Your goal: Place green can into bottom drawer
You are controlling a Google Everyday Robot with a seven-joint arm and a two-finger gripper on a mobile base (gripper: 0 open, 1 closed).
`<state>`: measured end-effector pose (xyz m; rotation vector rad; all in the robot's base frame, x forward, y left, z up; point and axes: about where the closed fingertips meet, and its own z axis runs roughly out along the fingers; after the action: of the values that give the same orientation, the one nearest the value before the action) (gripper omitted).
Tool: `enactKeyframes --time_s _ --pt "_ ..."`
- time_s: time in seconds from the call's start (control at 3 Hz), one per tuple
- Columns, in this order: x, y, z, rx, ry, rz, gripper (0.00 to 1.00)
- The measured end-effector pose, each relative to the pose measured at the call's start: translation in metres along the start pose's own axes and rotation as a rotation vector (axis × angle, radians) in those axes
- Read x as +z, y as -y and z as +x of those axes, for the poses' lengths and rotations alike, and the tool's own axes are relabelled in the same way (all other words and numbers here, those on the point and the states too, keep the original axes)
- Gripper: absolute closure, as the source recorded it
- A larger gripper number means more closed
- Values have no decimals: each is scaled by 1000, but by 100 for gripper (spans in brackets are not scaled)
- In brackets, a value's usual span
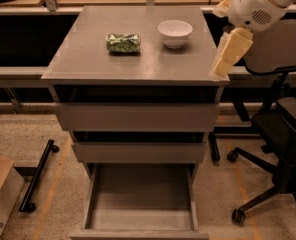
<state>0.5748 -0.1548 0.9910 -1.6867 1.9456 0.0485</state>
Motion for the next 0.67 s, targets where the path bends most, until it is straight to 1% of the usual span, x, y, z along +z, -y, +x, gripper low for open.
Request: enactKeyframes --time_s 0.33,0.67 --pt "0 -1 0 0 -1 -1 0" --pt "17 20 -12 -14 41 14 0"
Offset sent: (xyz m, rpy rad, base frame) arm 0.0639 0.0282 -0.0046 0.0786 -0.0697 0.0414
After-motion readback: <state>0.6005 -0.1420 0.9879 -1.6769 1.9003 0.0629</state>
